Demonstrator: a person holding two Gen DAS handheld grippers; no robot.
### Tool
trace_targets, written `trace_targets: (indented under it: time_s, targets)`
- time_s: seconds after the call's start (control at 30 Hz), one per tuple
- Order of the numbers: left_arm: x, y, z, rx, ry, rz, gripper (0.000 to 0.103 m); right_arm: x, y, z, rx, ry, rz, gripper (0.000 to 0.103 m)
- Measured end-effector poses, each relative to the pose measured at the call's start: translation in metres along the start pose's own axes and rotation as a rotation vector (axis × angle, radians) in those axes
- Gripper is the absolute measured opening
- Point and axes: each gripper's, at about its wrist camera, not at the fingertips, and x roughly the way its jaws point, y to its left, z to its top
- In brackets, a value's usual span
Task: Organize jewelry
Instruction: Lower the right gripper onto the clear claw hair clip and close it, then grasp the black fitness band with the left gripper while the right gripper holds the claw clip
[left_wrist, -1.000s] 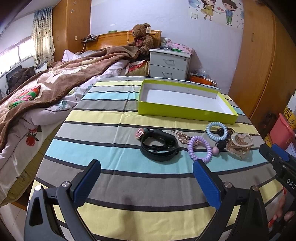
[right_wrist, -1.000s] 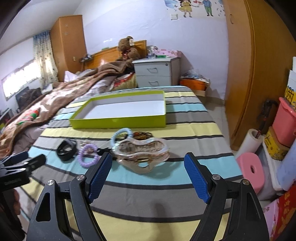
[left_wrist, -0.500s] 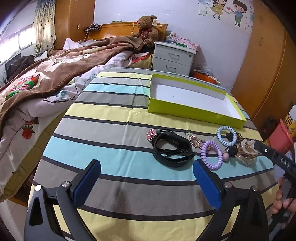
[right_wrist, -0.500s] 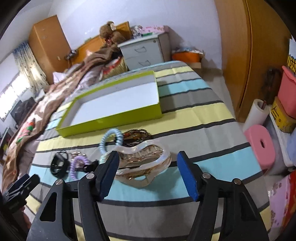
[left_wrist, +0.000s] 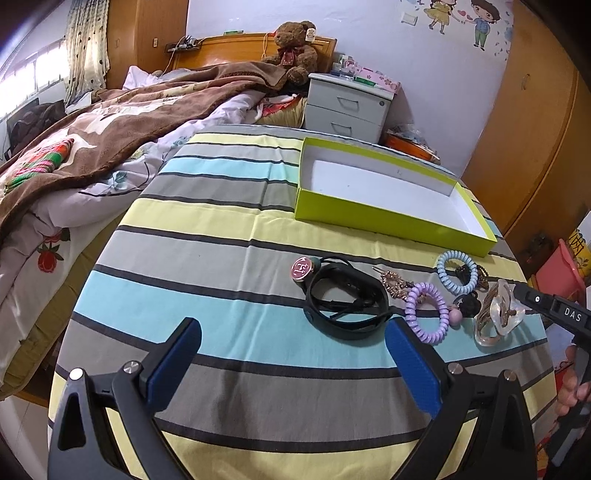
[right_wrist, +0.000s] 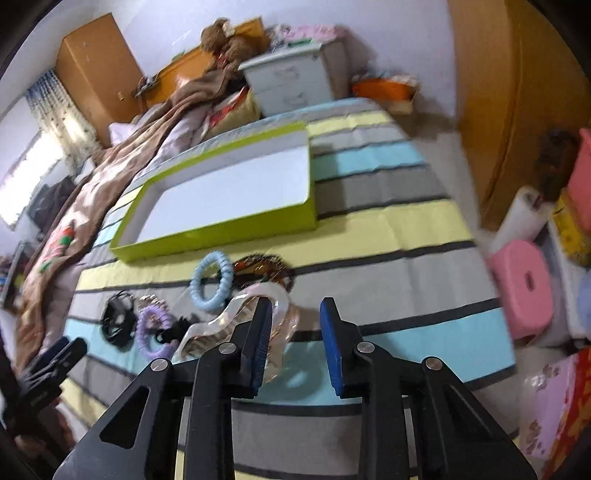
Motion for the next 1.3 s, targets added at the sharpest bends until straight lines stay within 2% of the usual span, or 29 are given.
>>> trace_targets:
  time_s: [0.1,0.23,0.37,0.43,0.67,0.7,0.73,0.83,0.93,1.1,1.2,1.3]
  targets:
    - [0.002,0.000,0.001,-0.004,0.005,-0.005,0.101,-0.008,0.002,-0.004,0.005,-0.021,-0.001,0.029]
    - [0.005,-0.001,0.001,-0.002,0.005,-0.005,0.101,-0.008,0.019,-0.014,-0.031,-0.005,-0.018,0.043]
    - [0.007,-0.002,0.001,0.004,0.014,-0.011,0.101,0.004,0.033,-0.020,-0.065,0.019,-0.054,0.044]
    - [0.008,-0.002,0.002,-0.002,0.018,-0.014,0.101,0.009,0.033,-0.020,-0.051,0.032,-0.065,0.046]
    - [0.013,-0.002,0.002,-0.006,0.042,-0.018,0.101,0.013,0.031,-0.011,-0.052,0.050,-0.095,0.046]
    - [0.013,-0.002,0.002,-0.008,0.045,-0.020,0.101,0.013,0.033,-0.010,-0.074,0.049,-0.100,0.041]
    - [0.013,-0.002,0.002,-0.006,0.046,-0.018,0.101,0.012,0.033,-0.009,-0.088,0.051,-0.089,0.029]
    - [0.012,-0.001,0.002,-0.002,0.047,-0.016,0.101,0.008,0.031,-0.007,-0.117,0.046,-0.111,0.013]
    - [0.014,0.000,0.003,-0.005,0.062,-0.022,0.101,0.002,0.026,-0.007,-0.146,0.037,-0.124,0.012]
    - [0.022,0.001,0.008,-0.013,0.073,0.022,0.101,-0.005,0.022,-0.011,-0.190,0.012,-0.136,0.012]
    - [0.026,0.006,0.012,-0.029,0.081,0.039,0.091,-0.014,0.018,-0.013,-0.185,-0.025,-0.120,0.011]
    - [0.029,0.010,0.016,-0.037,0.092,0.069,0.088,-0.019,0.013,-0.014,-0.159,-0.043,-0.092,0.010]
